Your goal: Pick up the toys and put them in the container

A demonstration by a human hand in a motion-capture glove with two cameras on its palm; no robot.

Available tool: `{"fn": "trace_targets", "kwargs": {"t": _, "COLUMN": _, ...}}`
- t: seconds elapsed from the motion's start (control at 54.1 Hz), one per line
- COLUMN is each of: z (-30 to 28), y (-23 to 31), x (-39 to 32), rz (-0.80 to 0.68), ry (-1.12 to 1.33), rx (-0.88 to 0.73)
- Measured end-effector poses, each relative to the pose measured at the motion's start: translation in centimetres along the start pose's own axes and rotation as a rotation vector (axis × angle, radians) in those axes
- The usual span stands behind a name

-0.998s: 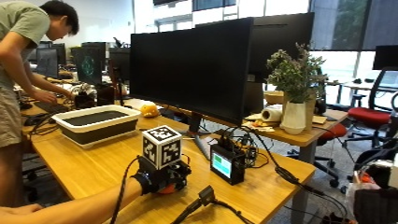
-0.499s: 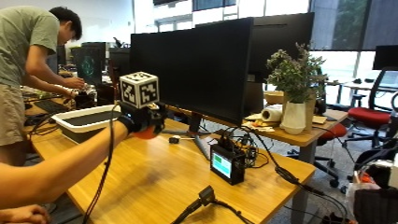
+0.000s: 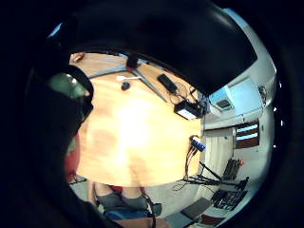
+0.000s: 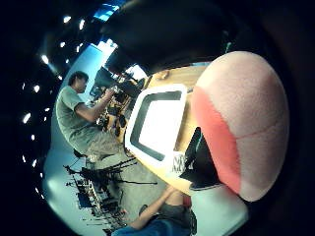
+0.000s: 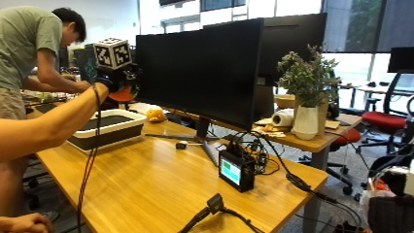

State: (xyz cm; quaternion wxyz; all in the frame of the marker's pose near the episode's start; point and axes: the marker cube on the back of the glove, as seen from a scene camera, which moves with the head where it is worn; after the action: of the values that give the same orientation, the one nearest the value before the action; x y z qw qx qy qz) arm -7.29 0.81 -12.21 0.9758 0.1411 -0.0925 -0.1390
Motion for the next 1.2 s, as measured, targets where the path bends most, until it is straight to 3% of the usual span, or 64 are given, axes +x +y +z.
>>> {"fn": "trace_targets", "kwargs": {"t": 0.573, "z": 8.8, "y": -4.8, "x": -20.2, "rz": -0.19, "ry": 0.015, "rx": -0.101}}
{"fn": "trace_targets", "kwargs": {"t": 0.924, "z": 14.7, "y": -5.3, "x": -26.0, "rz": -0.233, "ry": 0.059, "rx": -0.195}}
{"fn": "trace_targets", "kwargs": {"t": 1.201, "z": 16.2, "y": -4.0, "x": -24.4, "rz": -0.197, "ry": 0.087, "rx": -0.304}}
